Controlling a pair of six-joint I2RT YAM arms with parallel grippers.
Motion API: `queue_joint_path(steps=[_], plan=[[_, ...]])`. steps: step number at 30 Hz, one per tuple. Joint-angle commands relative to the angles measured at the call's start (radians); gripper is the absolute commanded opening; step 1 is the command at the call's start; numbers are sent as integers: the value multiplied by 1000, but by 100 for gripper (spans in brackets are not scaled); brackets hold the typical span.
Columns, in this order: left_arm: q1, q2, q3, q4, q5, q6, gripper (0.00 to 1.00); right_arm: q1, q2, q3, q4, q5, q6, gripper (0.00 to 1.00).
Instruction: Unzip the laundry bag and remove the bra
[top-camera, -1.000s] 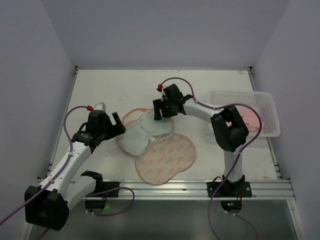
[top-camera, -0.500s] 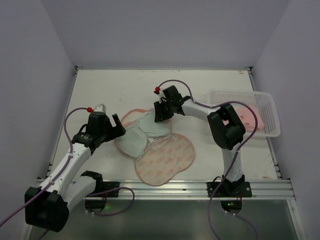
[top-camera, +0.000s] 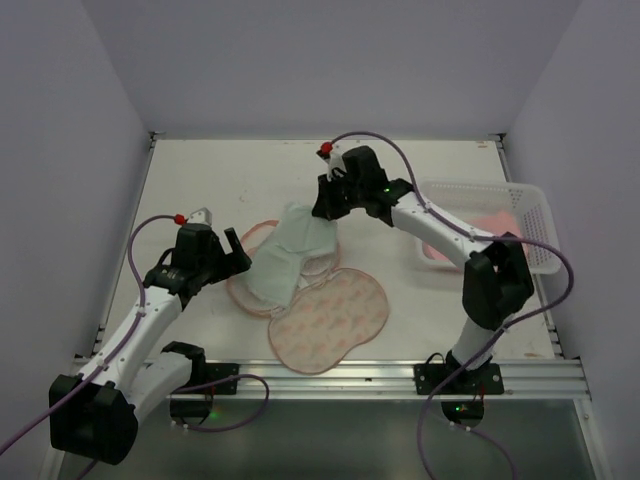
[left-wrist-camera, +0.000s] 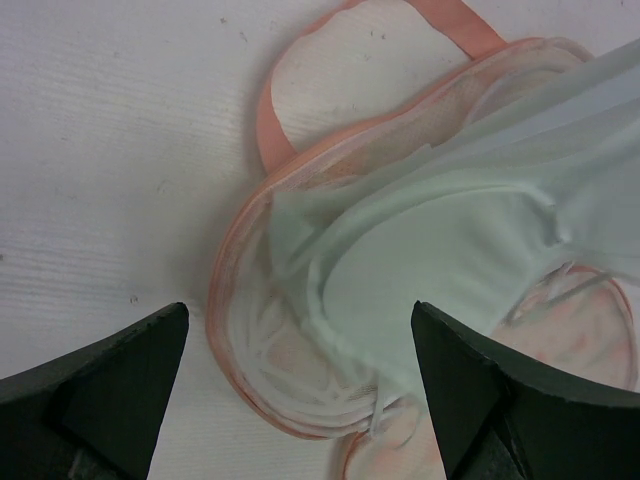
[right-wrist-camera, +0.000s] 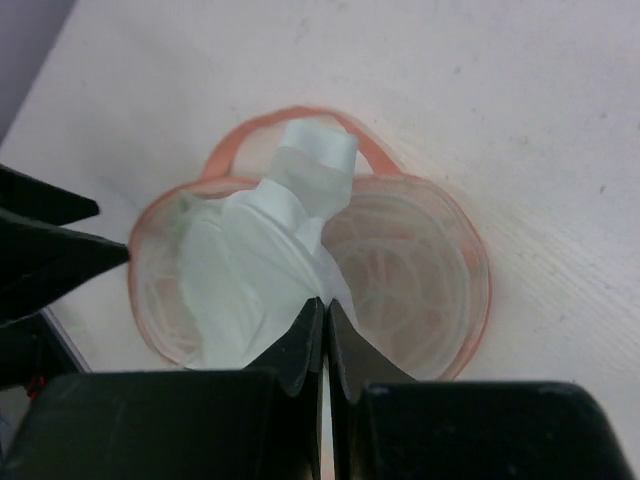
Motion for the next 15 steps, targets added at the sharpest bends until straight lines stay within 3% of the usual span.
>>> queue_joint_path(steps=[1, 8, 15], plan=[[6, -11, 35, -5, -21, 29, 96, -3, -167, 36, -25, 49, -17, 0], [6, -26, 64, -19, -36, 34, 96, -16, -376, 83, -161, 276, -52, 0], [6, -31, 54, -17, -28, 34, 96, -163, -535, 215, -321, 448, -92, 0]])
